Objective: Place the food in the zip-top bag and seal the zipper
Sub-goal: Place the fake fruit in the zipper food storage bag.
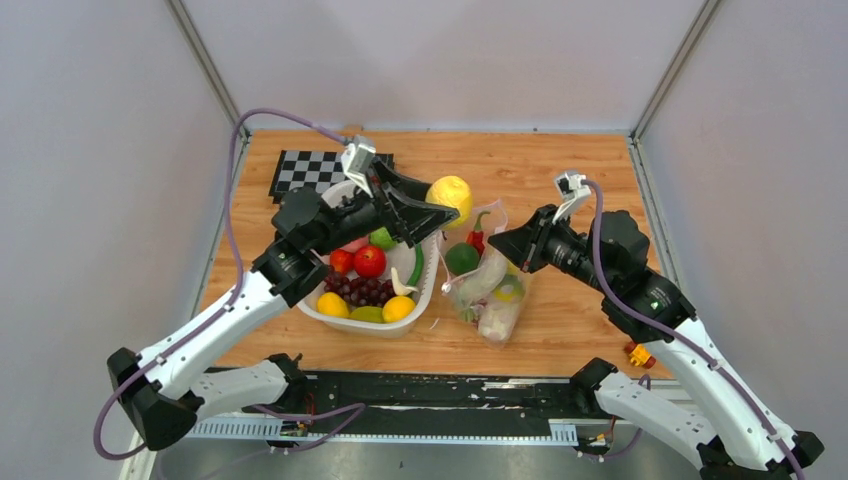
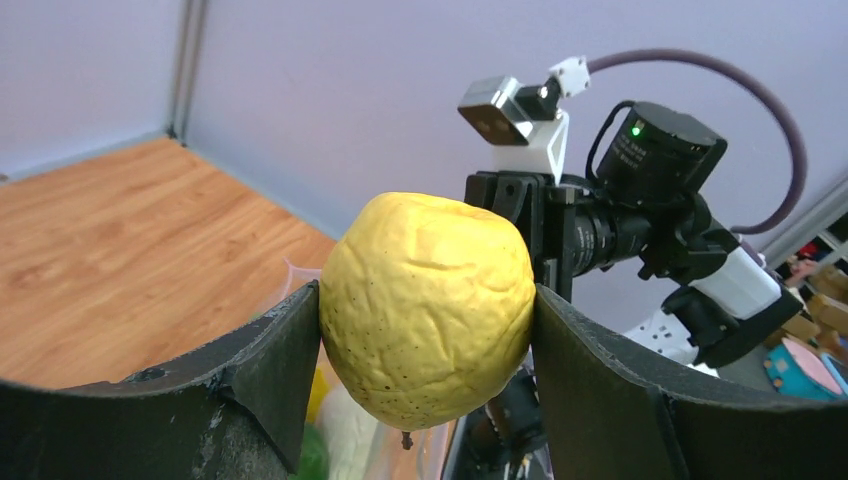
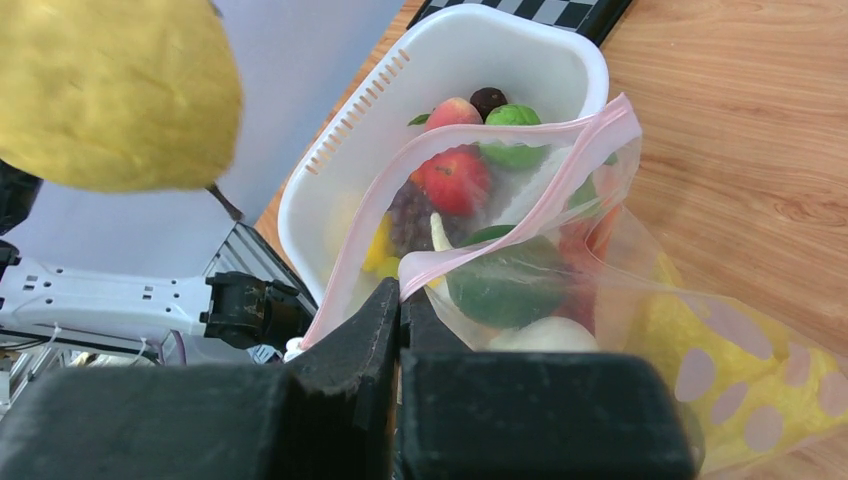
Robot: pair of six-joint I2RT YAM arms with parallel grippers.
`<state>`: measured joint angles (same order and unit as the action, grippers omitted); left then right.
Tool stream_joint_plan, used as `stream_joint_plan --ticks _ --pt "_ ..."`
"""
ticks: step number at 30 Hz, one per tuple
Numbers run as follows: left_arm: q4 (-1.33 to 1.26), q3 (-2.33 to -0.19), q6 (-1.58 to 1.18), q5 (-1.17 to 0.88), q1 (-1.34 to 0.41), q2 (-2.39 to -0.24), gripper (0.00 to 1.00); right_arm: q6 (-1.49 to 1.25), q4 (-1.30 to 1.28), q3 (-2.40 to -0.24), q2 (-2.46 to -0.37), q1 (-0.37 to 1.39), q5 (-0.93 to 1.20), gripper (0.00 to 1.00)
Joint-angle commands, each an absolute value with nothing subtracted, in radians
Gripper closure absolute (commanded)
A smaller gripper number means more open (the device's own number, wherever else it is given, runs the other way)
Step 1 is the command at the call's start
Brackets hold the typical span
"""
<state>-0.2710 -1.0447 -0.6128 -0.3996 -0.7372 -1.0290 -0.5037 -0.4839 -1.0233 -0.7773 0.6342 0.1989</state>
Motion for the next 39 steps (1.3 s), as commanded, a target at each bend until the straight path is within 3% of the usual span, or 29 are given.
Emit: stream_joint_plan --ticks 1,9,20,29,32,36,39 --pt "-0.334 -1.059 -0.631 -0.388 -0.792 -1.099 0.25 -0.488 -0.38 -1.026 -0.76 0.636 0.233 1.0" --pt "-0.483 -0.962 -0.662 -0.425 -0.825 -1.198 0.24 -0.488 -0.385 -1.02 -0.735 0.635 0.203 1.0" --pt "-0.352 -0.987 -0.576 -0.442 -0.83 -1.257 0.12 -0.485 -0.373 -1.013 -0.714 0.636 0.191 1.0" --pt "-0.126 -1.107 -0.486 -0.409 -0.836 -1.275 0.1 -0.479 -0.394 -1.012 -0.687 0.636 0.164 1.0" --pt "-0.041 -1.138 -0.438 -0.404 -0.836 -1.241 0.15 -0.473 -0.395 -1.01 -0.684 0.636 0.158 1.0" --pt "0.138 -1.241 -0.377 -0.473 -0.836 -1.27 0.37 -0.471 -0.372 -1.009 -0.693 0.635 0.184 1.0" --pt "0.221 -1.271 -0.361 -0.46 -0.836 -1.288 0.46 -0.473 -0.361 -1.009 -0.693 0.636 0.193 1.0"
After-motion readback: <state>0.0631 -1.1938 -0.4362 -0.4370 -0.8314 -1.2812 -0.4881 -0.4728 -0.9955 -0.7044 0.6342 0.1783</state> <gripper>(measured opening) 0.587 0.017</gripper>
